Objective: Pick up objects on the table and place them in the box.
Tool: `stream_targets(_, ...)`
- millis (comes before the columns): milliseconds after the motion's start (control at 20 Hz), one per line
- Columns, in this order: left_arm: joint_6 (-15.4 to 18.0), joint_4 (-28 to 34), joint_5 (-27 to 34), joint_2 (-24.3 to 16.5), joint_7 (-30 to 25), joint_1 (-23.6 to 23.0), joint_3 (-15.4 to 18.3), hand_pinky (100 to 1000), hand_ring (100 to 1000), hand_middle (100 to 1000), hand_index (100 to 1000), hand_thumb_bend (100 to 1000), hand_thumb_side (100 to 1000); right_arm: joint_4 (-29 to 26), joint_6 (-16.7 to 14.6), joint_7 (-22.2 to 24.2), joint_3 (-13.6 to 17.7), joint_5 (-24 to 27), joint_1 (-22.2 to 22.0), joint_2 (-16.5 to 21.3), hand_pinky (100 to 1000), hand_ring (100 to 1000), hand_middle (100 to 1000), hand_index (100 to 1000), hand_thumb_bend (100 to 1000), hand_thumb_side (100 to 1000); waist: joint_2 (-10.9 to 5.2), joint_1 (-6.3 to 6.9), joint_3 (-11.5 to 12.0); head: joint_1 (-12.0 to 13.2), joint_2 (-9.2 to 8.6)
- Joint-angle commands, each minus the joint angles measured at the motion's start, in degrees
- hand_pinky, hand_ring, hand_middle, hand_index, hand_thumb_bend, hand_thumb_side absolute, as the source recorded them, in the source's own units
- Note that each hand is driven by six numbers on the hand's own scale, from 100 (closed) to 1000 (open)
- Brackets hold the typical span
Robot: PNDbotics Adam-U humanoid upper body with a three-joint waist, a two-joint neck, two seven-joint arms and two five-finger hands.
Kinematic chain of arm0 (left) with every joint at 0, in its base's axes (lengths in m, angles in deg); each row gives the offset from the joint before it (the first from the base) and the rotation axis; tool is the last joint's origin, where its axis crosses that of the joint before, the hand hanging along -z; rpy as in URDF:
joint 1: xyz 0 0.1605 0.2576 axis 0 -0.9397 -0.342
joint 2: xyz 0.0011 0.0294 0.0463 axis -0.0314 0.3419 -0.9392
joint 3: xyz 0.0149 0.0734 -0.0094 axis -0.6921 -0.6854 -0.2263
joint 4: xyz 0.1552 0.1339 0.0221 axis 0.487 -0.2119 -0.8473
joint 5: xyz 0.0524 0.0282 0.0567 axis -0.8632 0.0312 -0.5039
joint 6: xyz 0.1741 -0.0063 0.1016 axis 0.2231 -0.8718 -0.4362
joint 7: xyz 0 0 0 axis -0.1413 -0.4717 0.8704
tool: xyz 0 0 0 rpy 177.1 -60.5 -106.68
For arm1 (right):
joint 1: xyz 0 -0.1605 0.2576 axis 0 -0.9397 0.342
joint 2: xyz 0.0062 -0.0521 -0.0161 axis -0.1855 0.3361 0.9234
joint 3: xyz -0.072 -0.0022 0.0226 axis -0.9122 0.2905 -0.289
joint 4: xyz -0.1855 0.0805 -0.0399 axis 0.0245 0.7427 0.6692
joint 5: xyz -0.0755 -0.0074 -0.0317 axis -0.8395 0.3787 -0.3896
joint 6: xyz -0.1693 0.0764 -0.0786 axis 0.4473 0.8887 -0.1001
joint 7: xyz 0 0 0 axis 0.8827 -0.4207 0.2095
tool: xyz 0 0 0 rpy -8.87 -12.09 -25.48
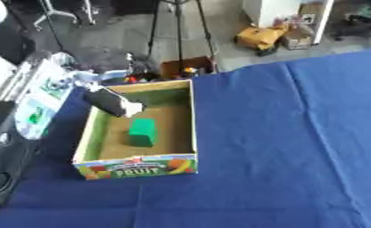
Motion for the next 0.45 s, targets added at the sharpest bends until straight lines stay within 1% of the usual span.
stream_targets(50, -5.44, 8.6, 4.71, -2.69, 10.56, -1.4, 3.4, 762, 858, 900, 1000, 100, 735, -1.16, -0.09, -0.88, 0.57, -0.65, 0.69, 0.91, 719, 717, 502, 727, 100, 700, -1.47, -0.66, 0.36, -0.76, 0.39)
stream_targets(250, -10.63, 15.0, 11.6, -2.44, 22.64, -5.26, 5.49, 701, 813, 857, 1000, 100, 818, -1.16, -0.14, -1.71, 0.68, -1.13, 0.95, 0.79, 715, 715, 505, 726, 100, 704, -1.56, -1.2, 1.13, -1.45, 1.03)
stream_targets(350, -12.39, 17.93, 15.8, -1.65, 27.47, -7.66, 6.6, 677, 797, 844, 1000, 100, 873, -1.16, -0.19, -2.17, 0.73, -1.4, 1.22, 0.71, 712, 713, 508, 725, 100, 710, -1.64, -1.55, 1.52, -1.93, 2.09)
stream_targets(450, -13.35, 20.74, 20.11, -0.48, 31.39, -10.31, 7.63, 660, 786, 835, 1000, 100, 918, -1.16, -0.29, -2.69, 0.77, -1.69, 1.6, 0.7, 708, 712, 511, 724, 100, 720, -1.71, -1.88, 1.95, -2.22, 3.11)
